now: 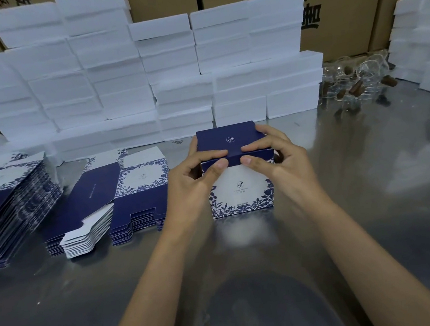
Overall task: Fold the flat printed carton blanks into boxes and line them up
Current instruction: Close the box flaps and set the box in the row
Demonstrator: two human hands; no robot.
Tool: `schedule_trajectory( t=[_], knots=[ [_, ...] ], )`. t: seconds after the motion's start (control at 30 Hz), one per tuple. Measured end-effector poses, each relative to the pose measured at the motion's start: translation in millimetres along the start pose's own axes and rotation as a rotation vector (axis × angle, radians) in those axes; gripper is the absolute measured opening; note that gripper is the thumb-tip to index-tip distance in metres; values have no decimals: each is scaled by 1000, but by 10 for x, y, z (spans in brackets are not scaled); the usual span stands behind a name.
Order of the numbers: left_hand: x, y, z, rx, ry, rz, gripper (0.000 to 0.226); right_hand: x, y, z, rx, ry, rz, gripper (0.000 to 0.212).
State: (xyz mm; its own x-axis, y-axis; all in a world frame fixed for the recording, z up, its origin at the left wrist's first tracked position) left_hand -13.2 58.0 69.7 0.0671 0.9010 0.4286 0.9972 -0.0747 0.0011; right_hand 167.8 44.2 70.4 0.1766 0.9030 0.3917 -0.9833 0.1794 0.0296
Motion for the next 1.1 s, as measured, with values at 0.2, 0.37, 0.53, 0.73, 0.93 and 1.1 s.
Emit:
schedule_trajectory(
  t=[0.2,0.37,0.53,0.73,0.93,1.1],
  knots=[
    [52,-69,17,-55,6,52,24,-20,-39,-3,100,5,64,23],
    [20,-114,10,-92,7,-28,28,0,-49,24,50,-36,61,23],
    [-10,-19,43,-45,-35,-37,37,-60,-274,83,-197,-118,-206,24],
    [261,711,164,-85,-94,34,44,-149,-161,314,-1027,-401,-230,41],
    [493,1389,818,151,-264,170,43,321,-874,53,-1261,-306,-253,46],
    [545,1697,1079,919,77,399,37,1027,-1429,-291,-1276,-138,-214,48]
  ],
)
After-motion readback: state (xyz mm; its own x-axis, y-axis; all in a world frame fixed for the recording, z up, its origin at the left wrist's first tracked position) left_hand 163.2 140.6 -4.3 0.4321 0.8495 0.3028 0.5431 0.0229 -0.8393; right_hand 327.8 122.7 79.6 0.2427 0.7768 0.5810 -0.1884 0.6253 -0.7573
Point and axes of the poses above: each hand's wrist, its own x-axis towards the middle knuckle, its own y-axis out of the palm, z = x × y, the point moved 9 cm from there along x, towards the middle knuckle, and after that the axes turned 1 degree about -x, right-handed, at the moved point
